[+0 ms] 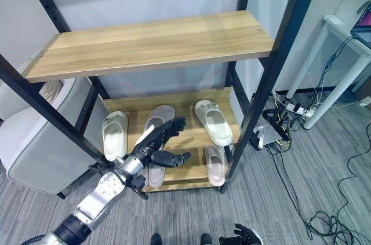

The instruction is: Arrange the slippers neatly on the shoe rack.

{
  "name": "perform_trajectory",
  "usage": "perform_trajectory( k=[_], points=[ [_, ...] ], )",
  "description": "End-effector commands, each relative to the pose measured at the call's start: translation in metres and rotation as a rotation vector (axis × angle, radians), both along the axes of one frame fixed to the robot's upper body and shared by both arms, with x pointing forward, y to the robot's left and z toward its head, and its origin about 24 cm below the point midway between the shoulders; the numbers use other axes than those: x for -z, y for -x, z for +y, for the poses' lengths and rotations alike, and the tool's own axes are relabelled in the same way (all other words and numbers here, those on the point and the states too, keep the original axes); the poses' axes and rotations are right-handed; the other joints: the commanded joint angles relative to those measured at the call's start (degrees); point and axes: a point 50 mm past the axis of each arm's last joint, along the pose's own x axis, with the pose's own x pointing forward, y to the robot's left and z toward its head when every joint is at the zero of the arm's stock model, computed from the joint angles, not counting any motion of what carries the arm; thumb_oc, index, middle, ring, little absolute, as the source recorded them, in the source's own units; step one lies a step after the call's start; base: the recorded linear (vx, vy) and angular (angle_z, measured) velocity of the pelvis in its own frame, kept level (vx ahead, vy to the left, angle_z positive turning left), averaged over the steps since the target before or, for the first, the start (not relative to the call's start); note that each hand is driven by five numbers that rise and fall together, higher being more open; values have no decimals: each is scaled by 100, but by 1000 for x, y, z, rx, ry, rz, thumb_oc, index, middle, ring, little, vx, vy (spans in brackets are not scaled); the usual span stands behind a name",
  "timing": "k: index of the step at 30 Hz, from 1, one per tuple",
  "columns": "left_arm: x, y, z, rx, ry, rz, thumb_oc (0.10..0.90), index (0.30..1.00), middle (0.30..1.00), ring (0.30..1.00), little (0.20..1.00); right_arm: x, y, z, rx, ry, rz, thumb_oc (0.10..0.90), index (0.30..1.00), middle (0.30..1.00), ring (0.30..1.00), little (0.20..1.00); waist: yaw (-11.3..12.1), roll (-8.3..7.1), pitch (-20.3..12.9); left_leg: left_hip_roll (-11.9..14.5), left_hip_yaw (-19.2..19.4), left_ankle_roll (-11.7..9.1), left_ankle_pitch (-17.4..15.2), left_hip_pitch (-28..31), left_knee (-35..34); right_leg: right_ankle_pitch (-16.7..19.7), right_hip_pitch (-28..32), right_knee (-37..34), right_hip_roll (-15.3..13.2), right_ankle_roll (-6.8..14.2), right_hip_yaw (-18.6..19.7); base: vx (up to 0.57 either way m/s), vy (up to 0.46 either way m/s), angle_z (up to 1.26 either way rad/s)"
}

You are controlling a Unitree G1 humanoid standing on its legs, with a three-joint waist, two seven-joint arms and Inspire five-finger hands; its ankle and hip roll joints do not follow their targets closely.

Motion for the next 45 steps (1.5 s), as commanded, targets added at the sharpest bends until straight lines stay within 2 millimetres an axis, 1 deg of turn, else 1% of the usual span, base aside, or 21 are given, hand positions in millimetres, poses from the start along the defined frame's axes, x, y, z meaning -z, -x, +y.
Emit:
perform_trajectory(
  k=[1,5,8,10,14,15,16,18,24,27,29,35,41,45],
  points=[
    [-75,-21,-3,-21,-18,-420,800,900,900,900,900,-1,-11,14,-91,-32,-42,800,900,900,900,900,-145,-339,-394,-112,237,-13,-289,-98,-47,-649,50,-6,-174,228,198,0,0,0],
    [-86,-32,11,-96,-185,-531,800,900,900,900,900,0,-8,12,-92,-37,-29,800,900,900,900,900,-169,-346,-400,-119,269,-20,-317,-89,-47,-627,29,-6,-190,261,208,8,4,0],
    [-90,-40,21,-140,-314,-575,800,900,900,900,900,0,-5,10,-92,-41,-18,800,900,900,900,900,-180,-350,-394,-115,280,-24,-333,-97,-47,-619,7,-6,-197,288,210,2,6,-1],
    [-89,-46,29,-173,-378,-581,800,900,900,900,900,1,-4,10,-96,-41,-10,800,900,900,900,900,-180,-354,-398,-115,292,-28,-343,-99,-47,-616,-3,-6,-201,300,214,0,0,0],
    [-77,-54,49,-248,-515,-552,800,900,900,900,900,2,-1,9,-99,-40,5,800,900,900,900,900,-186,-393,-431,-111,318,-24,-378,-75,-47,-619,5,-6,-206,311,251,27,12,-5],
    [-77,-54,49,-248,-515,-552,800,900,900,900,900,2,-1,9,-99,-41,5,800,900,900,900,900,-185,-393,-431,-111,318,-24,-378,-74,-47,-619,5,-6,-206,311,252,33,17,-5],
    [-71,-58,59,-284,-578,-533,800,900,900,900,900,2,0,9,-99,-41,7,800,900,900,900,900,-192,-413,-441,-116,330,-18,-393,-70,-47,-614,6,-6,-207,320,255,31,17,-5],
    [-65,-62,66,-316,-628,-512,800,900,900,900,900,2,0,9,-99,-43,7,800,900,900,900,900,-206,-434,-454,-121,355,-16,-410,-61,-47,-606,1,-6,-215,334,264,33,27,-7],
    [-60,-75,81,-377,-776,-494,800,900,900,900,900,3,1,10,-96,-51,10,800,900,900,900,900,-245,-488,-462,-142,394,1,-450,-107,-47,-560,-91,-6,-240,377,331,7,10,-3],
    [-59,-80,91,-436,-762,-457,800,900,900,900,900,3,2,12,-97,-54,10,800,900,900,900,900,-279,-520,-450,-141,430,3,-459,-147,-47,-532,-151,-6,-252,394,362,4,10,-4],
    [-61,-83,95,-467,-752,-449,800,900,900,900,900,4,4,12,-93,-55,14,800,900,900,900,900,-301,-542,-448,-143,450,3,-539,-149,-47,-578,-166,-6,-257,414,381,14,4,-3],
    [-70,-85,101,-539,-659,-453,800,900,900,900,900,5,7,12,-72,-54,27,800,900,900,900,900,-341,-574,-436,-148,499,22,-550,-239,-47,-550,-294,-6,-271,437,474,-5,6,-10],
    [-71,-84,103,-574,-587,-442,800,900,900,900,900,6,9,14,-70,-53,35,800,900,900,900,900,-366,-553,-433,-169,557,37,-577,-220,-47,-538,-312,-6,-294,444,567,17,10,-10],
    [-65,-86,107,-630,-516,-390,800,900,900,900,900,6,7,15,-79,-51,32,800,900,900,900,900,-412,-515,-433,-184,594,39,-594,-206,-47,-538,-326,-6,-312,448,593,11,3,-4]
  ],
)
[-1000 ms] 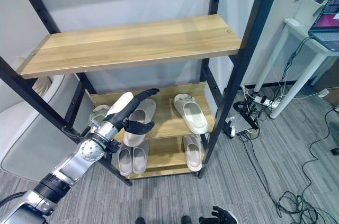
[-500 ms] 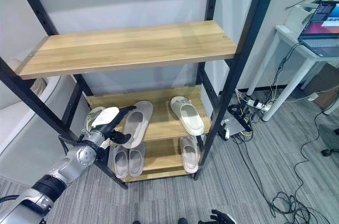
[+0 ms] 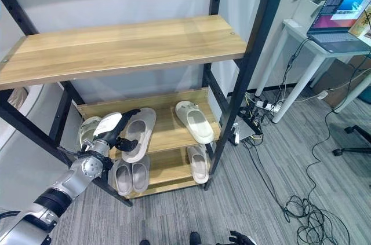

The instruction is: Arrange the slippers neatly on the shoe rack.

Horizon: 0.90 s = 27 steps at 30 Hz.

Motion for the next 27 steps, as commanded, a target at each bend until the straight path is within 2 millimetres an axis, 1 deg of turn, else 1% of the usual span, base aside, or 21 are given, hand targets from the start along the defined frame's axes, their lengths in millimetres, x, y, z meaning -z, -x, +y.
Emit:
perform_trajectory(
  k=[1,5,11,12,13,14,16,17,18,19,26,27],
  points=[
    [-90,-43,13,-113,120,-332,800,900,900,900,900,-1,-8,5,-51,2,-26,800,900,900,900,900,-72,-110,-49,-187,136,8,-578,62,-20,-696,182,34,-292,430,148,0,0,0],
    [-93,-49,17,-135,71,-326,800,900,900,900,900,-3,-14,4,-62,5,-50,800,900,900,900,900,-135,-80,-19,-200,159,5,-566,8,-20,-667,100,34,-296,443,186,-3,0,-1],
    [-96,-59,21,-160,18,-294,800,900,900,900,900,-6,-17,-2,-63,26,-62,800,900,900,900,900,-231,-44,22,-192,197,6,-528,-124,-20,-598,-77,34,-285,461,244,-23,-5,-4],
    [-94,-60,23,-170,7,-276,557,535,535,535,535,-6,-17,-2,-62,29,-62,800,900,900,900,900,-249,-39,25,-192,207,7,-521,-145,-20,-588,-110,34,-283,465,259,-24,-6,-15],
    [-92,-62,23,-174,5,-256,425,338,338,338,338,-7,-18,-4,-61,33,-65,800,900,900,900,900,-267,-33,31,-191,216,7,-510,-175,-20,-575,-139,34,-279,464,278,-30,-9,-18],
    [-92,-62,25,-180,3,-251,400,300,300,300,300,-7,-18,-5,-61,35,-63,800,900,900,900,900,-275,-33,31,-188,222,8,-507,-189,-20,-571,-160,34,-276,467,286,-21,-12,-13],
    [-88,-61,24,-172,17,-232,400,300,300,300,300,-7,-17,-5,-57,33,-62,800,900,900,900,900,-278,-28,22,-185,239,10,-503,-214,-20,-567,-191,34,-267,462,307,2,-8,-6],
    [-81,-60,23,-171,47,-207,400,300,300,300,300,-6,-14,-4,-53,28,-56,800,900,900,900,900,-288,-32,15,-180,262,8,-505,-205,-20,-569,-187,34,-263,458,320,15,-5,-6],
    [-81,-60,23,-171,47,-207,400,300,300,300,300,-6,-14,-4,-53,28,-55,800,900,900,900,900,-287,-31,13,-179,264,8,-506,-204,-20,-569,-187,34,-262,458,321,33,-16,-6],
    [-74,-58,20,-165,70,-186,400,300,300,300,300,-4,-10,-4,-48,29,-43,800,900,900,900,900,-287,-35,6,-187,264,13,-510,-188,-20,-583,-166,34,-259,450,332,0,0,0],
    [-62,-52,10,-143,146,-170,400,300,300,300,300,-3,-7,-1,-31,24,-40,800,900,900,900,900,-266,-21,11,-194,230,12,-524,-129,-20,-626,-91,34,-267,426,302,2,-8,2],
    [-59,-49,5,-130,186,-175,400,300,300,300,300,-3,-9,0,-31,23,-47,800,900,900,900,900,-249,-17,20,-194,215,10,-526,-111,-20,-637,-72,34,-265,417,297,-1,-22,3]
  ],
)
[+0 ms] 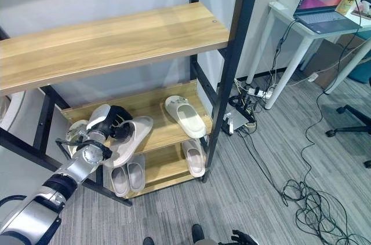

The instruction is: Arrange the slippers neatly on the shoe rack.

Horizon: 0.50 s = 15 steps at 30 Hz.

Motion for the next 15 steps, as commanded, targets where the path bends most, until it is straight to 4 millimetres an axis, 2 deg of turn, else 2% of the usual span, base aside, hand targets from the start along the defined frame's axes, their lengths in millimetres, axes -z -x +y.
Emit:
perform_trajectory(
  k=[1,5,10,12,15],
  points=[
    [-51,-19,-7,20,110,-200,400,300,300,300,300,-1,-7,6,-36,-4,-37,800,900,900,900,900,-16,-231,-2,-191,54,4,-511,102,-19,-714,235,35,-258,375,140,0,-31,2],
    [-48,-10,-18,51,228,-235,400,300,300,300,300,-1,-9,9,-30,-9,-43,800,900,900,900,900,15,-205,18,-196,23,4,-510,143,-19,-749,293,35,-240,343,124,0,0,0],
    [-56,8,-36,138,383,-320,400,300,300,300,300,0,-9,10,-12,-15,-45,800,900,900,900,900,92,-169,51,-162,-21,-12,-486,210,-19,-810,409,35,-206,285,67,-6,-32,1],
    [-56,8,-36,138,383,-319,400,300,300,300,300,0,-9,10,-13,-14,-44,800,900,900,900,900,86,-168,51,-161,-23,-13,-487,216,-19,-811,415,35,-205,284,65,0,0,0],
    [-62,23,-50,227,467,-361,400,300,300,300,300,0,-7,9,8,-13,-39,800,900,900,900,900,135,-153,67,-124,-61,-30,-454,266,-19,-851,486,35,-164,237,29,-29,-48,4]
  ],
)
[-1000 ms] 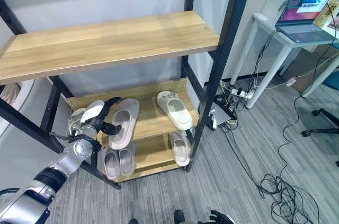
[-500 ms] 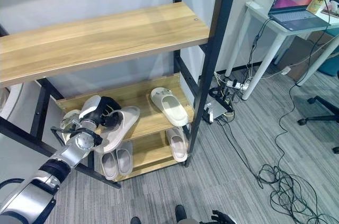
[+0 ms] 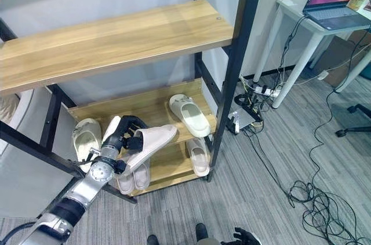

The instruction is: Arrange the slippers neatly on the shoe rack.

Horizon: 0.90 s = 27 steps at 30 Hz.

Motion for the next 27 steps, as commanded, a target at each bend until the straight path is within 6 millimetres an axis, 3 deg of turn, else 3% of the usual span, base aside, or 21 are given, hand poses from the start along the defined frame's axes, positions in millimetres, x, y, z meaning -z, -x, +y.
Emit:
perform_trajectory(
  k=[1,7,11,16,23,24,27],
  points=[
    [-83,-19,-8,82,140,-366,400,300,300,300,300,1,-5,12,-7,-35,-34,800,900,900,900,900,10,-282,-91,-112,-1,-43,-373,93,-19,-764,292,38,-153,214,62,-23,-44,5],
    [-77,5,-26,203,263,-339,400,300,300,300,300,0,-7,9,12,-29,-43,800,900,900,900,900,81,-237,0,-46,-64,-73,-266,66,-19,-804,318,38,-69,138,-12,-54,-48,6],
    [-75,12,-38,288,299,-310,400,300,300,300,300,-4,-19,5,18,-15,-76,800,900,900,900,900,114,-204,213,-44,-204,-82,-266,-54,-11,-806,218,38,-39,111,-31,-101,-29,6],
    [-79,8,-60,387,262,-303,400,300,300,300,300,-25,-74,-1,-13,34,-232,800,900,900,900,900,218,-295,950,-129,-702,-62,-404,-1074,839,-712,-815,692,-36,55,15,-251,-30,-2],
    [-79,8,-60,387,262,-303,400,300,300,300,300,-25,-74,-1,-13,34,-232,800,900,900,900,900,214,-291,930,-130,-709,-62,-409,-1109,857,-717,-845,705,-37,55,10,-97,19,0],
    [-112,-4,-73,444,147,-433,400,300,300,300,300,-64,-136,9,-51,46,-488,800,900,900,900,900,235,-305,1562,-272,-770,103,-537,-2874,2123,-1180,-2872,2575,-203,79,144,-574,146,3],
    [-129,-10,-73,436,94,-510,400,300,300,300,300,-82,-157,12,-50,46,-597,800,900,900,900,900,205,-297,1389,-309,-785,165,-736,-3860,2840,-1340,-3857,3264,-234,57,242,-290,88,-5]
  ],
)
